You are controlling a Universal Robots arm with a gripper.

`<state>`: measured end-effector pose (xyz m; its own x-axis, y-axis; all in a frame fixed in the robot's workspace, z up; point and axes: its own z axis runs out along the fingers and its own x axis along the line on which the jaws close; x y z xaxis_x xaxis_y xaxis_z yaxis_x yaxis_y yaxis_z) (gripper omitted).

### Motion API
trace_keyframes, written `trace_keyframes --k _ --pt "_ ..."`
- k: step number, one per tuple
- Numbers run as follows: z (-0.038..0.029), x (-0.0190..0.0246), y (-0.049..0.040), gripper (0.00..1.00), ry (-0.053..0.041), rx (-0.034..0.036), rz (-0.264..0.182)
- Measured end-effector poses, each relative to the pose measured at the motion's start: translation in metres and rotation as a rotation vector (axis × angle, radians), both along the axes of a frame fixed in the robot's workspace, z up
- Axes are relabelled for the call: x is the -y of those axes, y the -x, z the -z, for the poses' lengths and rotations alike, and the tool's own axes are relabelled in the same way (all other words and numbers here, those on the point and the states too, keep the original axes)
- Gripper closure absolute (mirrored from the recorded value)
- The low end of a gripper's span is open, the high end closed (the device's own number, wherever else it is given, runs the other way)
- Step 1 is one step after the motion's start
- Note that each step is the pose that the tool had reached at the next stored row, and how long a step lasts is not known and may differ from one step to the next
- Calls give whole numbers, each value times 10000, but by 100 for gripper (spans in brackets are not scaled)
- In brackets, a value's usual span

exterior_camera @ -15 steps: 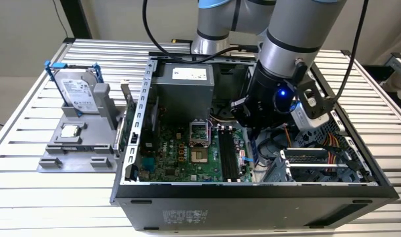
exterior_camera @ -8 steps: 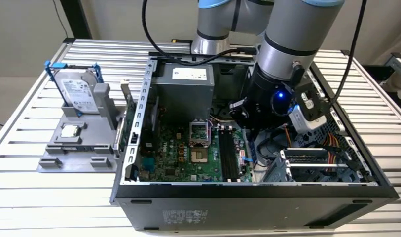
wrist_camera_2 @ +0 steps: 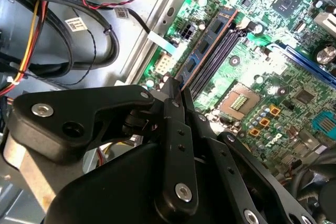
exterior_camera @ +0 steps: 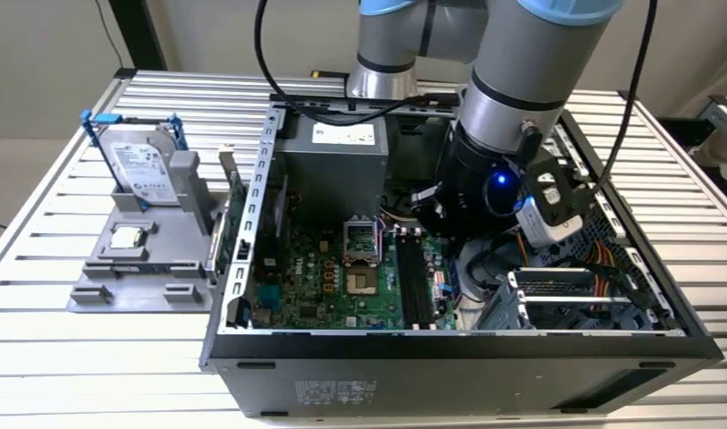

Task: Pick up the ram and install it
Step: 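Insert the ram into the slot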

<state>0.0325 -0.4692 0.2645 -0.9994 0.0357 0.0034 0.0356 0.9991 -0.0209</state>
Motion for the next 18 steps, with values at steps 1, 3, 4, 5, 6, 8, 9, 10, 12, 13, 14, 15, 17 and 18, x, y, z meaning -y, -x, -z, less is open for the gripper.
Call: trace_keyframes --k 1,3,4,5,6,8,9,10,12,13,14,15,17,18 --pt "9 0 5 100 0 0 -3" --pt "25 0 16 100 0 0 -7" --pt "33 0 23 100 0 0 -9" --pt "43 0 30 100 0 1 -11" --pt "53 0 36 100 0 1 -14" --pt "72 0 46 100 -2 1 -27" --pt "81 0 49 100 -1 0 -36" --pt "93 0 52 100 0 0 -49" --pt "122 -2 59 100 0 0 -75" --pt "137 -3 62 100 0 0 -88" --pt "151 -3 65 100 -1 0 -101" --pt "166 -5 68 100 0 0 -114" --pt "193 -10 76 100 -1 1 -137" --pt "201 -11 81 100 1 0 -146"
